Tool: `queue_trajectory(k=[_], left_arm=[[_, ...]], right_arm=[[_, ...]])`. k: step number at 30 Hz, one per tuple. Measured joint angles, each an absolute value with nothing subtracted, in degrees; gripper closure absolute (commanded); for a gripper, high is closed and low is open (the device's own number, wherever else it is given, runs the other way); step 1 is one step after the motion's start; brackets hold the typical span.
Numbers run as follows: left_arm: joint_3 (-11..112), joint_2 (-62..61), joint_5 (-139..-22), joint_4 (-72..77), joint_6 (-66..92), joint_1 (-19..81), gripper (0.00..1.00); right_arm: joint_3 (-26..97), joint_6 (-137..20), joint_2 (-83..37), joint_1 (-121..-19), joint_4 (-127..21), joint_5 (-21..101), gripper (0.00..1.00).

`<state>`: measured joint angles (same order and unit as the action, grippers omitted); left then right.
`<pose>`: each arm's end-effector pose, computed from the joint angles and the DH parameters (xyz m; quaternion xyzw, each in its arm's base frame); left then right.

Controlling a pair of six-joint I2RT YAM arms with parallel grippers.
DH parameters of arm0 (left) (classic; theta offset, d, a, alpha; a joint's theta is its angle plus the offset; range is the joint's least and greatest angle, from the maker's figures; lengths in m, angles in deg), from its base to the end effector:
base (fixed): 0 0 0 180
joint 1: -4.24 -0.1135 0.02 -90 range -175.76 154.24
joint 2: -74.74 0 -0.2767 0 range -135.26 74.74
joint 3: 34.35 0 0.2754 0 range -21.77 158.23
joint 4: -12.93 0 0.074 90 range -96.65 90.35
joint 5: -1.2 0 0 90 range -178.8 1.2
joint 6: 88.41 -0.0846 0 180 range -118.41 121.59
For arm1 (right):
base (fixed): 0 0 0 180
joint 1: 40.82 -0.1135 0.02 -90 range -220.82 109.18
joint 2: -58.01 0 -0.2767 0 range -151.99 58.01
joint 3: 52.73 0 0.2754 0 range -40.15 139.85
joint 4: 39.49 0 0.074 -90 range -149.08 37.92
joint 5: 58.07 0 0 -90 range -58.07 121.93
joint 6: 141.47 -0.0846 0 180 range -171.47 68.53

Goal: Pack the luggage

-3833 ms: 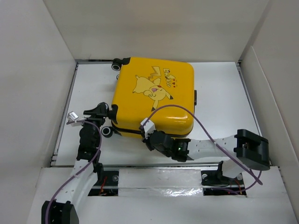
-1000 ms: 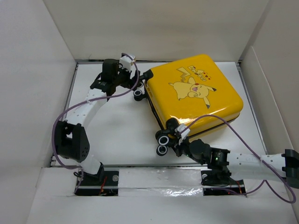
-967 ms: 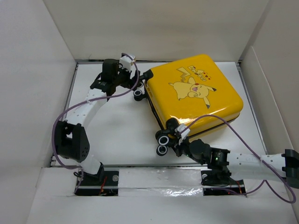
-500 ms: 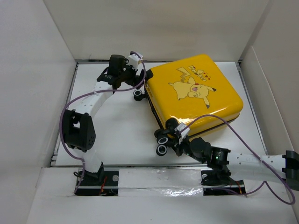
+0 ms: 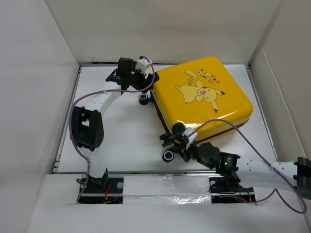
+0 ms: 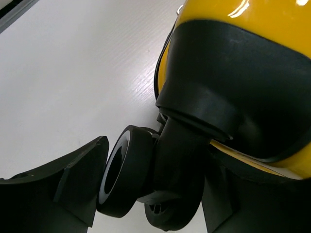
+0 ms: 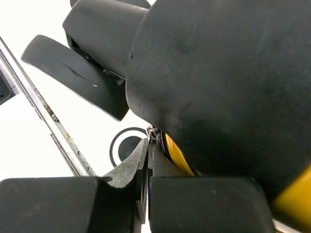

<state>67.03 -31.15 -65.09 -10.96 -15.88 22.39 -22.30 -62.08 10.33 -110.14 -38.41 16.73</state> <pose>0.4679 -0.1892 0.2859 0.3573 0.7682 -0.1794 0.5001 0.1077 0.2225 0.1931 -0.3193 0.7297 0.3014 0.5242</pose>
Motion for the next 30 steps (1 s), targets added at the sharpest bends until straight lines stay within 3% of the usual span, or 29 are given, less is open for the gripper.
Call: queue_trajectory(k=[2,3,4,6,8,19,30], left_arm=[[67.7,-32.4,-64.5,-11.5,-15.8,22.3,0.52],[68.1,-32.8,-64.2,-11.8,-15.8,22.2,0.7],[68.2,-32.8,-64.1,-11.9,-15.5,22.1,0.78],[68.2,-32.7,-64.5,-11.6,-14.2,22.1,0.93],[66.9,-32.3,-65.1,-9.7,-12.6,22.2,1.0],[45.8,-21.3,-73.6,14.7,0.4,24.5,1.0],[22.1,-6.1,-91.7,34.0,13.3,33.1,1.0]], right_arm=[[-22.3,-62.2,10.4,-110.0,-38.4,16.9,1.0],[-22.3,-62.2,10.4,-109.9,-38.4,17.1,1.0],[-22.3,-62.2,10.4,-109.8,-38.4,17.2,1.0],[-22.3,-62.2,10.4,-109.8,-38.4,17.3,1.0],[-22.3,-62.2,10.4,-109.7,-38.3,17.3,1.0],[-22.3,-60.7,15.9,-105.9,-44.2,21.3,1.0],[-21.3,-56.3,33.0,-88.7,-67.4,34.2,1.0]])
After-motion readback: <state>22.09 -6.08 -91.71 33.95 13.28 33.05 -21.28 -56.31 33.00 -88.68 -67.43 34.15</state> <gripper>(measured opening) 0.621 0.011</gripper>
